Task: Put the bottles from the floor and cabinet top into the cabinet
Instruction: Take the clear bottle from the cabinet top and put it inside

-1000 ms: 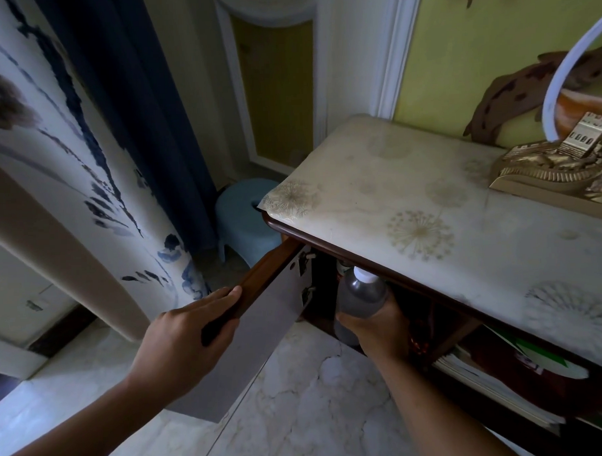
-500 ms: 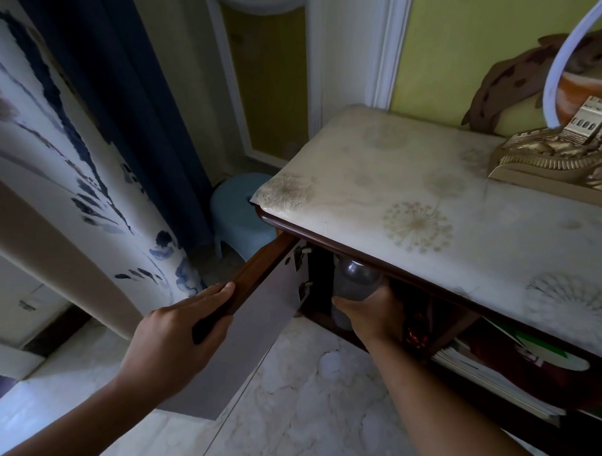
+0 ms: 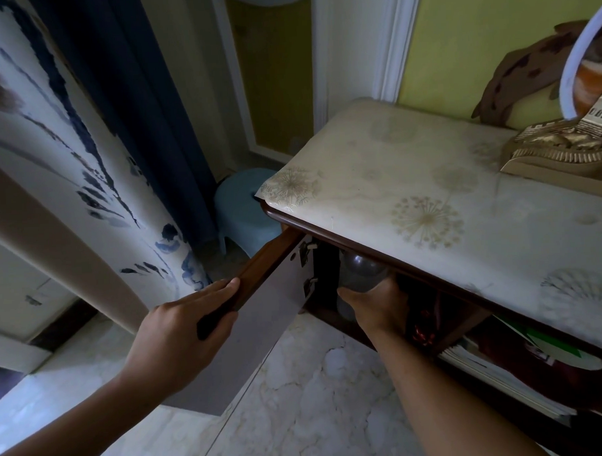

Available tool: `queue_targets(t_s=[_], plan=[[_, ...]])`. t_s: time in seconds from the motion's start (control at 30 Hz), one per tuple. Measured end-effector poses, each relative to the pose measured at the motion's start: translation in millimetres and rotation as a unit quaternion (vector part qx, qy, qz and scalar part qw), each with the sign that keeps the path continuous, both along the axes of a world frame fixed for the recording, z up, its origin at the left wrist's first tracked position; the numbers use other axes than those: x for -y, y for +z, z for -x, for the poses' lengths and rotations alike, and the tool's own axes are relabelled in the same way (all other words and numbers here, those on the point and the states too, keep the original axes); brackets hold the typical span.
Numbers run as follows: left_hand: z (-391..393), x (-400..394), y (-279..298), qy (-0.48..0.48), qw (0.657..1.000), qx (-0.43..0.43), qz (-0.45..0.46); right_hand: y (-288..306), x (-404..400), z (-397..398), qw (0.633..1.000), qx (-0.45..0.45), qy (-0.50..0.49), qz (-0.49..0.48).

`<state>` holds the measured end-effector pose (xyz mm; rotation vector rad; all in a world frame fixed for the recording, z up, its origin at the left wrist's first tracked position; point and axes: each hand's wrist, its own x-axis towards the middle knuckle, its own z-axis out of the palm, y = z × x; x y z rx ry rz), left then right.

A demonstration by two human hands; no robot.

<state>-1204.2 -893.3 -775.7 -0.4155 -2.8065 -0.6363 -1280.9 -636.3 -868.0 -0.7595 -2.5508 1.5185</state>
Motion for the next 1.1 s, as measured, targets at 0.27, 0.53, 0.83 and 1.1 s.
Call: queue_targets(t_s=[0.27, 0.53, 0.83, 1.1], plan=[[0, 1, -2, 0.006, 1.0, -0.001, 0.002, 5, 0, 5, 1.0, 0.013, 0.002, 0.003], [0, 0, -4, -0.003, 1.0, -0.005, -0.001, 1, -1, 9, 0.999, 0.029, 0.011, -0.013], [1, -1, -4, -0.006, 1.0, -0.009, -0.002, 3, -1, 7, 1.0, 0.021, 0.001, -0.009], [-2, -1, -1, 0.002, 1.0, -0.021, -0.002, -1, 4, -5, 0.986, 0.159, 0.052, -0.019]])
